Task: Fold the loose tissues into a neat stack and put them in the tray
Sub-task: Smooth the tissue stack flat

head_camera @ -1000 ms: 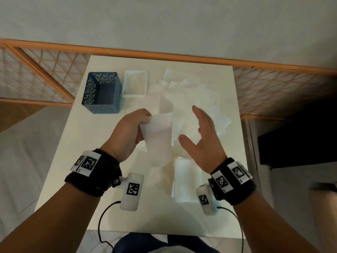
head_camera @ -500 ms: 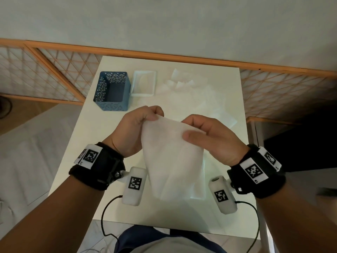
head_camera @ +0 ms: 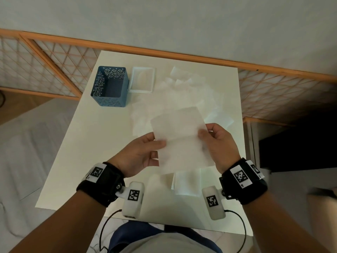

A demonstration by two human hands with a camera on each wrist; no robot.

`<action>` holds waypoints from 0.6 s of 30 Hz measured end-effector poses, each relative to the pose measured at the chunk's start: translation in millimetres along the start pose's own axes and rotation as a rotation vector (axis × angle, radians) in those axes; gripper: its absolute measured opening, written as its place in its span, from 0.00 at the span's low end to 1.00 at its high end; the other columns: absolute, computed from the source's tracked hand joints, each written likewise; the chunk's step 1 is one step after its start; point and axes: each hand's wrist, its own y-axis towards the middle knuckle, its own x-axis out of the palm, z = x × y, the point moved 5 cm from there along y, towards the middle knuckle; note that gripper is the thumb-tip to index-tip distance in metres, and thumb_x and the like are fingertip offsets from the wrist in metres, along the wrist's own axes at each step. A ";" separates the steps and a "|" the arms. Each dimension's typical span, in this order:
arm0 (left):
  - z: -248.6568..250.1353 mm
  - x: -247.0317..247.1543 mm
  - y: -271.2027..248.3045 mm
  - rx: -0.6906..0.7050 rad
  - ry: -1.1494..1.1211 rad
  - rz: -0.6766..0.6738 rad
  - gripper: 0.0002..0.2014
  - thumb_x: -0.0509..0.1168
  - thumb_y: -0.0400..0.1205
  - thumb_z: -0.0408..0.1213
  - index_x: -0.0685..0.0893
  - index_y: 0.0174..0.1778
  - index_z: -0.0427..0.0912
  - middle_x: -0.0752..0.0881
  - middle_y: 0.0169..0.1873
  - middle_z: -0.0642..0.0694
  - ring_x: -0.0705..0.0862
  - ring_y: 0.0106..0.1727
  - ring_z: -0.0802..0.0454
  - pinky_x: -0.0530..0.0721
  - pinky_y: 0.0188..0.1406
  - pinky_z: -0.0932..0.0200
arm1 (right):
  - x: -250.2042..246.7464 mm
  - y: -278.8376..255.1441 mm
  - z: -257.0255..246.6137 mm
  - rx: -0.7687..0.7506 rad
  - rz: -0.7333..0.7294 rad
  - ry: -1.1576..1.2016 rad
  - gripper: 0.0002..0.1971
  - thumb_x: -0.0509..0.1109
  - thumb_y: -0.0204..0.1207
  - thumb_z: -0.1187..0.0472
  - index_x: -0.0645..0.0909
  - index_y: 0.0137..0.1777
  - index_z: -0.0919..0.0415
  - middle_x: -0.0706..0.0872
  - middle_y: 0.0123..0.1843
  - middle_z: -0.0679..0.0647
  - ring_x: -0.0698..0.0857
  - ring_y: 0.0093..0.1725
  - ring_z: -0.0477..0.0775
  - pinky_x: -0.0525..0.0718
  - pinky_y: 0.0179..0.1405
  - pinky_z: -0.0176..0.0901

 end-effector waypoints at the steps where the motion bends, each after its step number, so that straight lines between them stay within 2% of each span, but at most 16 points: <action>1: -0.2 3.3 0.5 0.028 0.028 0.003 0.22 0.75 0.82 0.36 0.85 0.73 0.43 0.91 0.65 0.40 0.92 0.56 0.43 0.93 0.51 0.47 | -0.5 -0.4 2.9 0.000 -0.008 0.011 0.06 0.70 0.86 0.62 0.88 0.49 0.54 0.90 0.39 0.54 0.83 0.37 0.55 0.81 0.37 0.49; 3: 2.8 6.8 2.0 0.092 0.057 0.016 0.21 0.72 0.84 0.28 0.84 0.74 0.42 0.91 0.65 0.40 0.92 0.58 0.43 0.93 0.51 0.48 | -1.9 -0.8 5.3 -0.016 -0.036 0.031 0.09 0.69 0.85 0.64 0.89 0.49 0.51 0.91 0.44 0.57 0.84 0.42 0.57 0.81 0.41 0.51; 6: 7.8 2.4 3.9 0.151 0.056 0.062 0.15 0.67 0.87 0.25 0.85 0.67 0.42 0.92 0.61 0.40 0.91 0.57 0.42 0.92 0.51 0.48 | -5.1 -3.3 3.4 -0.056 -0.093 0.037 0.10 0.68 0.84 0.67 0.89 0.49 0.52 0.91 0.48 0.57 0.85 0.45 0.55 0.82 0.46 0.52; 9: 13.9 3.9 3.0 0.150 0.029 0.060 0.08 0.71 0.84 0.34 0.85 0.57 0.47 0.91 0.57 0.39 0.90 0.50 0.42 0.91 0.48 0.48 | -7.3 -3.6 0.6 -0.082 -0.119 0.048 0.06 0.69 0.80 0.66 0.88 0.50 0.59 0.89 0.48 0.58 0.84 0.46 0.56 0.80 0.49 0.54; 10: 15.0 4.8 3.0 0.147 0.025 0.052 0.08 0.71 0.83 0.37 0.85 0.57 0.48 0.91 0.56 0.41 0.90 0.47 0.43 0.91 0.46 0.49 | -7.8 -2.9 0.4 -0.086 -0.120 0.051 0.05 0.70 0.80 0.65 0.87 0.50 0.61 0.89 0.48 0.58 0.84 0.46 0.57 0.79 0.50 0.54; 12: 15.8 6.2 4.6 0.149 0.033 0.045 0.12 0.72 0.84 0.39 0.85 0.63 0.48 0.91 0.57 0.41 0.91 0.47 0.44 0.90 0.45 0.50 | -9.8 -0.7 1.8 -0.090 -0.108 0.036 0.04 0.70 0.79 0.65 0.86 0.51 0.63 0.89 0.49 0.60 0.83 0.46 0.58 0.79 0.50 0.56; 15: 14.7 3.9 7.8 0.211 0.090 0.070 0.17 0.71 0.86 0.33 0.85 0.71 0.42 0.92 0.60 0.37 0.92 0.55 0.43 0.91 0.51 0.50 | -9.3 0.1 2.7 -0.105 -0.119 0.050 0.07 0.69 0.84 0.67 0.87 0.57 0.63 0.90 0.56 0.69 0.86 0.49 0.61 0.83 0.51 0.59; 16: 14.5 3.0 7.9 0.232 0.104 0.079 0.15 0.69 0.87 0.31 0.86 0.70 0.41 0.92 0.60 0.38 0.91 0.56 0.44 0.91 0.53 0.49 | -8.9 -0.5 2.6 -0.102 -0.123 0.062 0.08 0.69 0.85 0.68 0.89 0.56 0.59 0.91 0.55 0.68 0.88 0.50 0.61 0.85 0.51 0.57; 18: 15.8 2.2 6.3 0.270 0.127 0.081 0.11 0.66 0.89 0.27 0.91 0.58 0.46 0.92 0.55 0.44 0.90 0.52 0.48 0.90 0.54 0.51 | -8.1 -3.2 1.4 -0.100 -0.140 0.107 0.17 0.67 0.84 0.73 0.89 0.44 0.52 0.90 0.46 0.59 0.87 0.45 0.55 0.84 0.41 0.46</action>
